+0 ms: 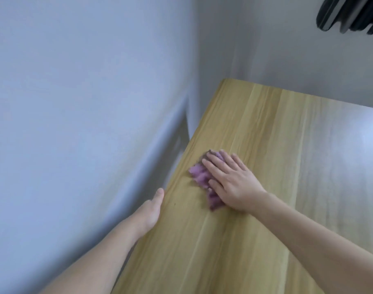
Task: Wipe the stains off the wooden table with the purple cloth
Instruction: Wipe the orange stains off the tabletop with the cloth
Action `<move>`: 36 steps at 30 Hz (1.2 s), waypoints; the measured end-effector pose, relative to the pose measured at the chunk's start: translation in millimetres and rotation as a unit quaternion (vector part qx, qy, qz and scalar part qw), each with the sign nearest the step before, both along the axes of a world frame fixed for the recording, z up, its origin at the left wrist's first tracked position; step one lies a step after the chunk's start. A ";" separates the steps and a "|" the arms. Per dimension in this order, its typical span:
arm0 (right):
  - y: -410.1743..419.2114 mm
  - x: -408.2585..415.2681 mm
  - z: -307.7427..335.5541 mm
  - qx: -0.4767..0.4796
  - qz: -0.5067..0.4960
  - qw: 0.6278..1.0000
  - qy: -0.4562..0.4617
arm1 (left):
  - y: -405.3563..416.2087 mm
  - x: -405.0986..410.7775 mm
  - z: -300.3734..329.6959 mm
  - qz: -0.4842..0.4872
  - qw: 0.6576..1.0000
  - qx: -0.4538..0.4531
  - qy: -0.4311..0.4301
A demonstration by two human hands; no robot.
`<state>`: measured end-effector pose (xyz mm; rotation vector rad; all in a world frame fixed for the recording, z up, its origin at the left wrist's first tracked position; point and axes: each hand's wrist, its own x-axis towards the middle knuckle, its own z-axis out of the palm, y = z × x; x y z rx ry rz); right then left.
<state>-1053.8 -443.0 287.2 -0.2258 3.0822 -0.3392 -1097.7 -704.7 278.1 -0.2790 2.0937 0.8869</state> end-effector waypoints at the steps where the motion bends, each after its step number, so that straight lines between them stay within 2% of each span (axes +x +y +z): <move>1: 13.1 -16.1 -0.1 0.011 -0.044 0.999 0.001 | -3.6 1.5 -0.6 0.002 1.000 0.003 -0.009; 5: 32.8 -68.8 -5.4 -0.018 -0.236 0.971 -0.017 | -7.6 1.0 -0.3 0.025 0.999 0.025 -0.037; 7: 5.7 -73.4 -8.2 -0.034 -0.267 0.963 -0.020 | -12.1 -1.1 -3.2 0.026 0.997 0.043 -0.056; 10: -61.4 -44.7 -6.6 -0.035 -0.197 0.980 -0.001 | -20.2 -1.1 -1.2 0.042 0.990 0.095 -0.095; 12: -112.9 -5.7 -5.5 -0.040 -0.144 0.989 0.006 | -29.2 -2.4 -0.8 0.105 0.980 0.129 -0.109; 14: -167.4 45.1 -1.9 -0.058 -0.097 0.994 0.007 | -40.1 0.1 7.2 0.170 0.969 0.141 -0.108; 16: -206.0 88.6 -1.4 -0.062 -0.035 0.997 -0.007 | -45.8 3.5 16.0 0.186 0.969 0.130 -0.099; 18: -210.5 109.2 -1.6 -0.061 0.008 0.998 -0.024 | -43.5 7.2 25.7 0.188 0.972 0.115 -0.081; 20: -181.7 113.5 -3.1 -0.055 0.030 0.998 -0.028 | -37.1 10.5 29.2 0.190 0.976 0.092 -0.058; 22: -129.8 114.3 -3.0 -0.026 -0.004 0.999 -0.031 | -24.1 13.8 28.3 0.145 0.988 0.056 -0.013; 25: -18.4 122.0 0.1 0.011 -0.191 0.981 -0.026 | 5.4 26.4 28.3 0.005 0.996 -0.018 0.089; 27: 50.2 133.4 7.6 -0.003 -0.333 0.941 -0.066 | 25.3 37.4 31.5 -0.039 0.988 -0.066 0.131; 29: 80.3 142.7 11.7 -0.026 -0.431 0.896 -0.102 | 37.7 46.3 33.3 -0.040 0.981 -0.119 0.147; 31: 64.3 140.4 9.7 -0.034 -0.469 0.878 -0.089 | 43.5 51.6 34.2 -0.038 0.976 -0.154 0.149; 32: 42.0 135.4 8.6 -0.038 -0.464 0.881 -0.080 | 43.0 52.1 34.3 -0.035 0.973 -0.166 0.154; 36: -77.3 147.1 9.9 -0.061 -0.290 0.953 -0.066 | 54.7 54.6 41.0 -0.023 0.970 -0.191 0.149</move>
